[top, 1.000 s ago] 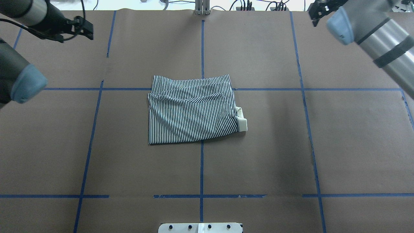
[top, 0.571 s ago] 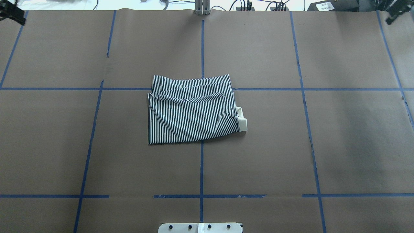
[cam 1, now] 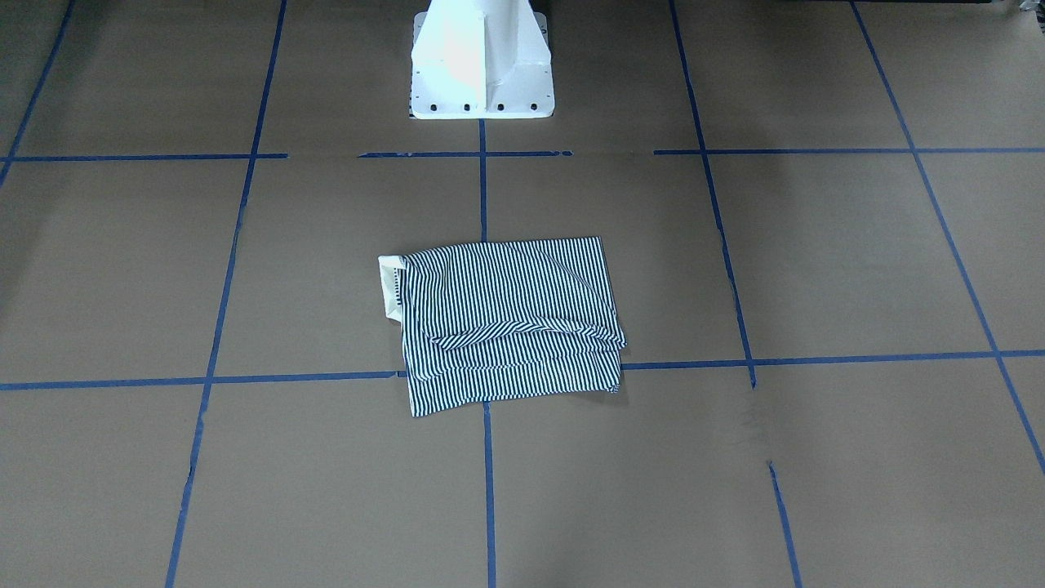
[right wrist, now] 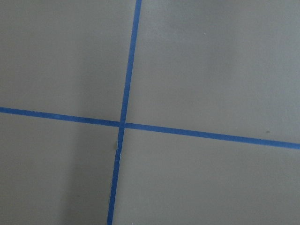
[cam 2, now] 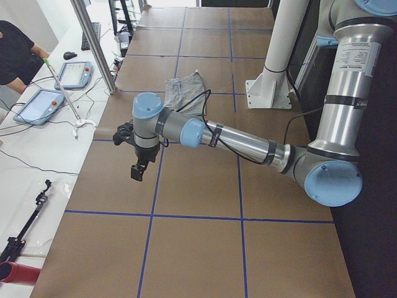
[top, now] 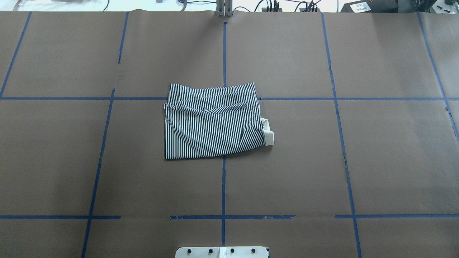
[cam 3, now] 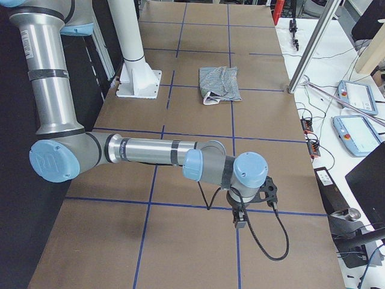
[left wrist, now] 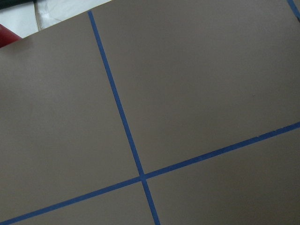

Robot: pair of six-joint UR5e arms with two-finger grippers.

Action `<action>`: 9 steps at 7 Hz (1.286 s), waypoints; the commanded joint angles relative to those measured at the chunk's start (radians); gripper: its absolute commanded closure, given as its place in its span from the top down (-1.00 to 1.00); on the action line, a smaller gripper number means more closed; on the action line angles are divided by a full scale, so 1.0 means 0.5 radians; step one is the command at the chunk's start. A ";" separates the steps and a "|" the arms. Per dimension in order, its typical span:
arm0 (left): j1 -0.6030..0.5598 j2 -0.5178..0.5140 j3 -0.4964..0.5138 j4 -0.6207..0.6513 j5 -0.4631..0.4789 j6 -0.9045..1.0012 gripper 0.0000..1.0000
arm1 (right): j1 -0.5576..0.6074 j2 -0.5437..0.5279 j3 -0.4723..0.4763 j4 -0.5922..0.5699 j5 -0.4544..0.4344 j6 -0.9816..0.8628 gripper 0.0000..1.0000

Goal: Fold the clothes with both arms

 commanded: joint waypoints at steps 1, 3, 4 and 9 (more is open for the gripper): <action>-0.001 0.113 0.134 -0.153 0.022 0.002 1.00 | 0.014 -0.184 0.165 0.025 0.014 0.013 1.00; -0.004 0.141 0.257 -0.126 0.026 0.027 1.00 | -0.093 -0.194 0.163 0.021 0.011 0.211 1.00; -0.004 0.141 0.297 -0.129 0.028 0.036 1.00 | -0.173 -0.188 0.154 0.104 0.011 0.227 1.00; -0.010 0.123 0.294 0.043 0.016 0.251 1.00 | -0.247 -0.197 0.132 0.349 0.090 0.527 1.00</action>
